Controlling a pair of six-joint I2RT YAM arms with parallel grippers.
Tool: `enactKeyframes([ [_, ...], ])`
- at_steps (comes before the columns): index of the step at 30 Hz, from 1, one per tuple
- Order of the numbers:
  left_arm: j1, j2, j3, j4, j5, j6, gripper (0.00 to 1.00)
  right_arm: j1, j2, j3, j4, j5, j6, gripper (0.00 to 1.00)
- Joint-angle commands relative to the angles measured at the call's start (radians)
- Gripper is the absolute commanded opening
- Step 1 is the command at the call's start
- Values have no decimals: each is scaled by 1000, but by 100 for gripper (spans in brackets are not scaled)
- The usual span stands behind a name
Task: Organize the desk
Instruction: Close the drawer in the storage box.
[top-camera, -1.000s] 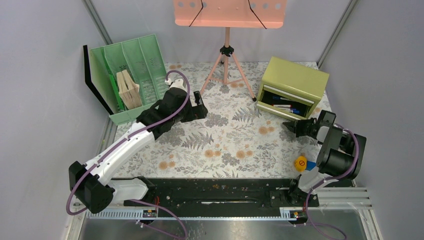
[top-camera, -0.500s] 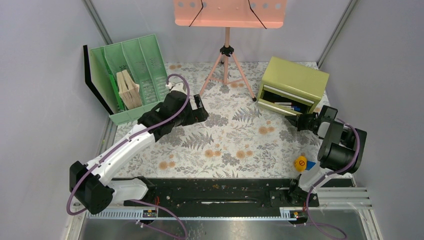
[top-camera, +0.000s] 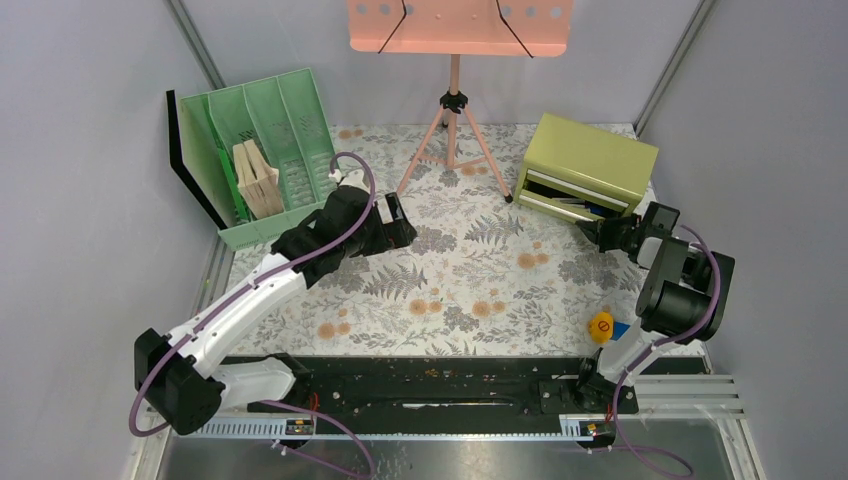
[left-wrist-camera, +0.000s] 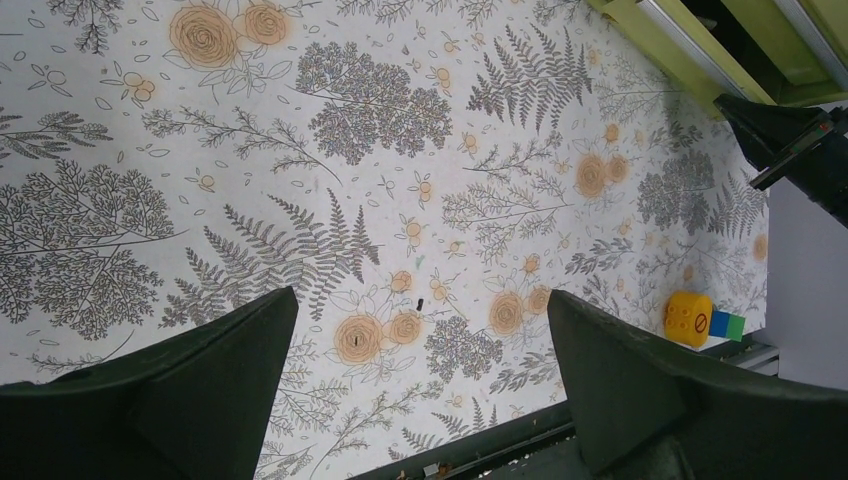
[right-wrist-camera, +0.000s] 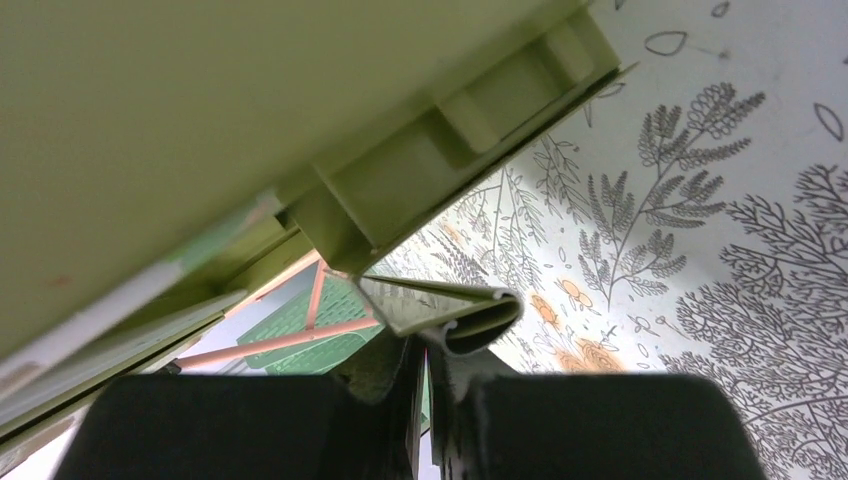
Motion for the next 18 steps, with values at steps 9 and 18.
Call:
enactKeyframes([
  [9, 2, -64, -19, 19, 2, -9, 99, 3, 32, 45, 188, 36, 21, 9],
  [18, 2, -64, -35, 39, 4, -21, 99, 4, -127, -55, 94, 4, -36, 16],
])
